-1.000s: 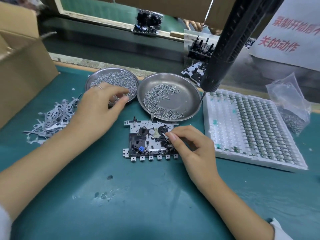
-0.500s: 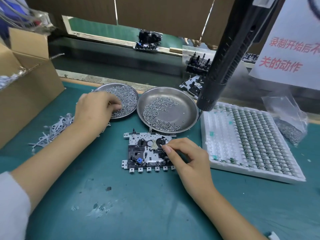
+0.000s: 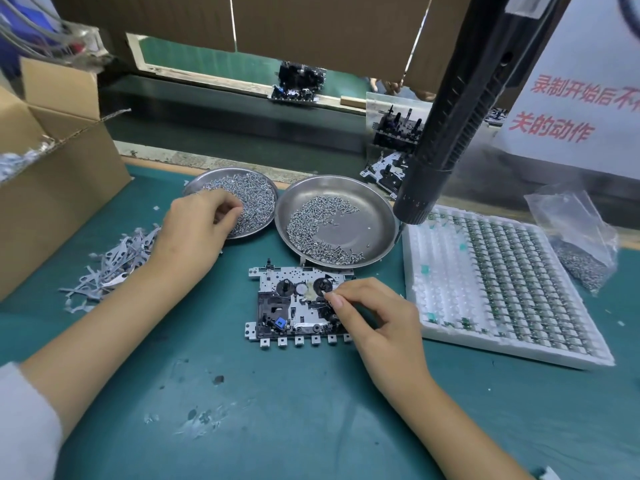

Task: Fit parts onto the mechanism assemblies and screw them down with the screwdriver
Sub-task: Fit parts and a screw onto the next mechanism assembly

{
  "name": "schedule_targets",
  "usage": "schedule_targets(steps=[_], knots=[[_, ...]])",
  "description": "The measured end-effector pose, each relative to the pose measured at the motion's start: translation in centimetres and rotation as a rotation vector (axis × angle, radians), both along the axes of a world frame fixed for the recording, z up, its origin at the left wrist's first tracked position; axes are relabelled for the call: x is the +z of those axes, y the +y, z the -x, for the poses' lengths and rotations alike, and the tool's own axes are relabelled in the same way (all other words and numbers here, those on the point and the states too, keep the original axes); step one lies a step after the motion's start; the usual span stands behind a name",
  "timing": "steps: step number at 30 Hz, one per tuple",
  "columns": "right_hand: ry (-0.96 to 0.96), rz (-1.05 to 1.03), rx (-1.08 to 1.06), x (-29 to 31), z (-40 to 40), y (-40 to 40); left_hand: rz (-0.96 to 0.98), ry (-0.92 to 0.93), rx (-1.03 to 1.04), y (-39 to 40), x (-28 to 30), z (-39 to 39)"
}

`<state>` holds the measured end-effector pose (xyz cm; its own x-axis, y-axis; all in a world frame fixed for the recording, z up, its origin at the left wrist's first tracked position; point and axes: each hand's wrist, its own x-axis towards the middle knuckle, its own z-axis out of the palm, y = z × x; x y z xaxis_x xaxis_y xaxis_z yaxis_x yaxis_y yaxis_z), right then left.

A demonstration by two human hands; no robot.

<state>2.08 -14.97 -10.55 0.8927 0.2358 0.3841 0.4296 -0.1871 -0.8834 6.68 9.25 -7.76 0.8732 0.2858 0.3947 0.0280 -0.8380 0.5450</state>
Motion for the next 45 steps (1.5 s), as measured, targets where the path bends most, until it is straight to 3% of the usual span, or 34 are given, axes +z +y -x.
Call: schedule_targets(steps=[14,22,25,30,34,38,45], knots=[[-0.015,0.037,0.010,0.1,0.1,0.0,-0.144,0.007,-0.048,-0.1,-0.2,0.4],[-0.024,0.040,0.010,0.1,0.1,-0.1,-0.088,-0.043,-0.001,-0.5,0.1,0.7],[-0.054,0.044,-0.014,0.3,0.1,-0.1,0.146,-0.089,-0.063,-1.4,0.6,1.7],[-0.191,0.191,-0.122,2.4,-2.1,0.6,0.841,-0.043,-0.214,-4.3,1.1,4.4],[-0.077,0.676,-0.084,4.5,-6.0,2.3,1.302,0.028,-0.287,-5.7,0.7,5.1],[0.183,0.808,-0.030,4.6,-7.9,3.5,1.432,0.031,-0.303,-5.6,0.6,5.1],[0.180,0.679,-0.119,4.3,-7.9,3.2,1.380,0.024,-0.289,-4.9,0.7,5.0]])
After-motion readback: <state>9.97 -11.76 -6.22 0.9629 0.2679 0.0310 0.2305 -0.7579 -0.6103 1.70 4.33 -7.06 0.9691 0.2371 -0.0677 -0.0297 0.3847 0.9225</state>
